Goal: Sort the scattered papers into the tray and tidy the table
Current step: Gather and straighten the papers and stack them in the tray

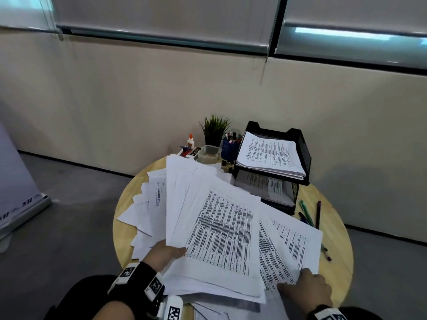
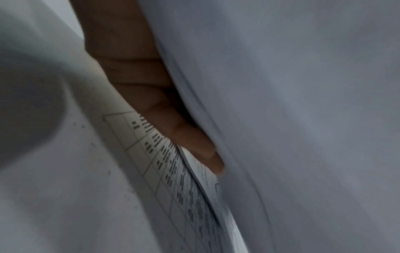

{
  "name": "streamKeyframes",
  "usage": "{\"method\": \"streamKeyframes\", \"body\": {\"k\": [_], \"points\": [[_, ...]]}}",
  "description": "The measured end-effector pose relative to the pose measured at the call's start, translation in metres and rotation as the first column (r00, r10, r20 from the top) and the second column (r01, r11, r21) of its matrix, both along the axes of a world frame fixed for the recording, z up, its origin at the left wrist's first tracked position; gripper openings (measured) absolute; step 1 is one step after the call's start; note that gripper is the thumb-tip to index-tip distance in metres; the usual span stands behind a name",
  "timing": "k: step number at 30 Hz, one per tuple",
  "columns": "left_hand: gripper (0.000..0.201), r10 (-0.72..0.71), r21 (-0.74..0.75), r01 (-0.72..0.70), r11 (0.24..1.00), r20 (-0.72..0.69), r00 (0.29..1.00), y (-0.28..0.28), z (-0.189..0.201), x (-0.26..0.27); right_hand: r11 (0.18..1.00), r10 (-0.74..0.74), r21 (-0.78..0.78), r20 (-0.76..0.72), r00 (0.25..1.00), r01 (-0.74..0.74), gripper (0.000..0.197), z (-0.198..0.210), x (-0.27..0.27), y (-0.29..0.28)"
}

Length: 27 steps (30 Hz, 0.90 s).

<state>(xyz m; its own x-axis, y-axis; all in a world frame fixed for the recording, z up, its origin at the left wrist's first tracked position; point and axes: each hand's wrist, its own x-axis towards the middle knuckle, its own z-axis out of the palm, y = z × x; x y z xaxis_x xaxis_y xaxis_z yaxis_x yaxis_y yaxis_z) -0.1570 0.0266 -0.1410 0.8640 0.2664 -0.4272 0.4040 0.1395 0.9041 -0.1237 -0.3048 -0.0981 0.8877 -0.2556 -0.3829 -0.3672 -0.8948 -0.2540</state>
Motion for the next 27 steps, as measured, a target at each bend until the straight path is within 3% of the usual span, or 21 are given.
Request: {"method": "streamKeyframes", "body": {"k": [3, 7, 9, 12, 20, 24, 27], "points": [[0.056, 0.020, 0.028, -0.020, 0.999, 0.001, 1.000, 0.000, -0.004, 0.000, 0.988, 0.010, 0.151, 0.021, 1.000, -0.013, 0.053, 0.000, 0.000, -0.001], [0.030, 0.004, 0.116, -0.002, 0.993, -0.019, 1.000, -0.003, -0.007, -0.002, 0.982, 0.074, 0.161, 0.174, 0.982, -0.102, 0.006, 0.005, -0.004, 0.000], [0.030, -0.007, 0.121, 0.010, 0.993, -0.028, 1.000, -0.003, -0.007, -0.001, 0.980, 0.082, 0.154, 0.276, 0.958, -0.128, 0.010, 0.012, -0.003, -0.004], [0.006, -0.010, 0.114, 0.016, 0.993, -0.048, 0.999, -0.002, -0.005, -0.002, 0.982, 0.110, 0.110, 0.338, 0.935, -0.156, 0.013, 0.037, -0.001, -0.009], [0.036, -0.007, 0.107, 0.006, 0.994, 0.010, 1.000, -0.006, -0.003, -0.002, 0.986, 0.128, 0.006, 0.628, 0.768, -0.169, 0.012, 0.124, 0.003, -0.044], [0.041, -0.007, 0.075, 0.004, 0.997, 0.042, 0.999, -0.010, 0.002, -0.006, 0.987, -0.023, 0.124, 0.734, 0.679, -0.100, 0.013, 0.144, 0.018, -0.077], [0.056, -0.027, -0.017, 0.028, 0.999, 0.088, 0.996, -0.014, 0.005, -0.009, 0.959, -0.150, 0.271, 0.734, 0.662, -0.082, 0.019, 0.150, 0.021, -0.088]]}}
